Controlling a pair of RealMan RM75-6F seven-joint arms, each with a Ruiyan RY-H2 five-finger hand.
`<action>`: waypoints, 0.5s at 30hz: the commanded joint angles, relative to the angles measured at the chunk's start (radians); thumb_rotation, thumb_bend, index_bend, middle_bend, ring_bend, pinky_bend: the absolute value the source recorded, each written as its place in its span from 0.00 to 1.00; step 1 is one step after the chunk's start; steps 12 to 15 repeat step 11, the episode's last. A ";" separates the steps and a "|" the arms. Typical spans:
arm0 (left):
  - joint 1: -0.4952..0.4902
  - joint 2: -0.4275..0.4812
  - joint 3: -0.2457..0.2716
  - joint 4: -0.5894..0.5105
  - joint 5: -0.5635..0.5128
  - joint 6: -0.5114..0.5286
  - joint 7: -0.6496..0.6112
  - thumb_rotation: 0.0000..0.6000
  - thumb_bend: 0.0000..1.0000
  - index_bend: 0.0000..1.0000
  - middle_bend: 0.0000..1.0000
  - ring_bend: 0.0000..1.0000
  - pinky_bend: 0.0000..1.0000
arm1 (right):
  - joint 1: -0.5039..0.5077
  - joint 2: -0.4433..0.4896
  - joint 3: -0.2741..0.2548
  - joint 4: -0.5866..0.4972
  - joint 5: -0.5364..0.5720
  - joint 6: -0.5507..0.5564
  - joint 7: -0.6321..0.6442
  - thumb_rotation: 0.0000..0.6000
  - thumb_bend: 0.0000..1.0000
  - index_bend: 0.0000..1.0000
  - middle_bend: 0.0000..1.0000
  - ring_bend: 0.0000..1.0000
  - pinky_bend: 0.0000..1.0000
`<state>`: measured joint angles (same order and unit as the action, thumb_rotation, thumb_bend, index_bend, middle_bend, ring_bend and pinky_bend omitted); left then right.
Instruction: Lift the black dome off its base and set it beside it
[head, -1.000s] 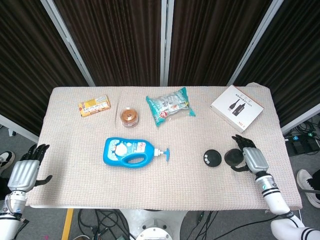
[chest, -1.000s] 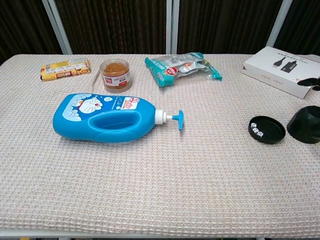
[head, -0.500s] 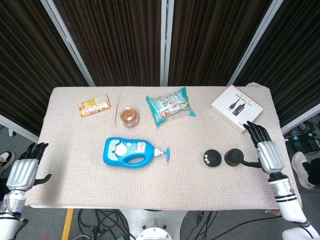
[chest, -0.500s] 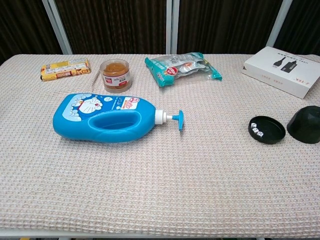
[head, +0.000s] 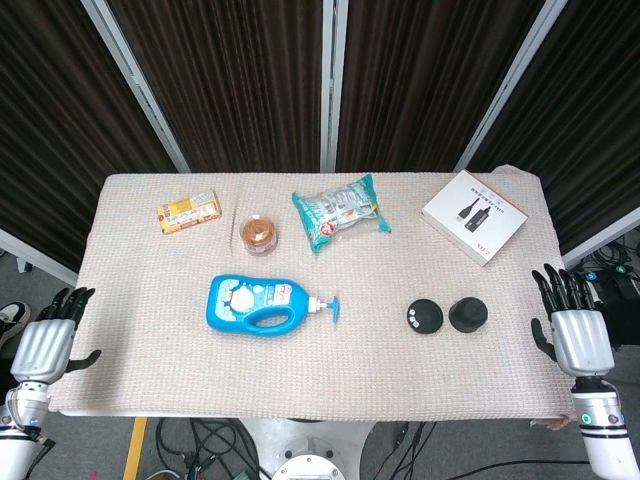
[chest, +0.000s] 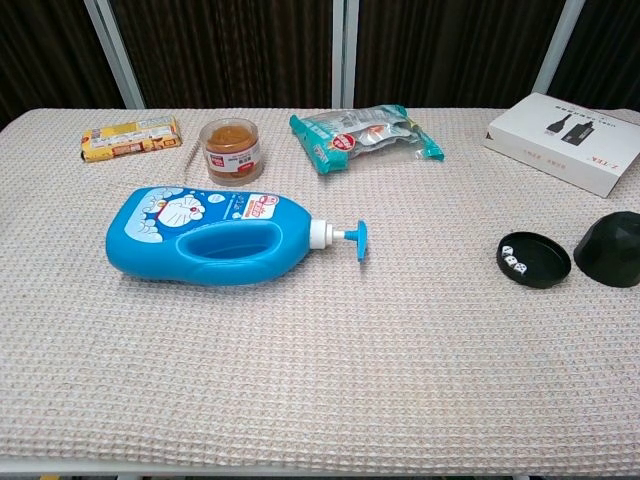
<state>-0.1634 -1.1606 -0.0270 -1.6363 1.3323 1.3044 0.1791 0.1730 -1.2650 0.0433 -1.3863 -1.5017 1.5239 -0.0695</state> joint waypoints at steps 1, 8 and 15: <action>0.002 -0.001 0.000 -0.002 0.004 0.007 -0.001 1.00 0.18 0.06 0.05 0.00 0.22 | -0.020 -0.012 -0.010 0.014 -0.034 0.026 0.023 1.00 0.39 0.00 0.01 0.00 0.00; 0.003 0.002 -0.003 -0.004 0.007 0.014 0.001 1.00 0.18 0.06 0.05 0.00 0.22 | -0.016 -0.011 -0.003 0.011 -0.035 0.005 0.034 1.00 0.39 0.00 0.02 0.00 0.00; 0.004 -0.002 -0.006 0.001 0.016 0.025 -0.004 1.00 0.18 0.06 0.05 0.00 0.22 | -0.015 -0.012 -0.002 0.008 -0.032 -0.009 0.030 1.00 0.38 0.00 0.02 0.00 0.00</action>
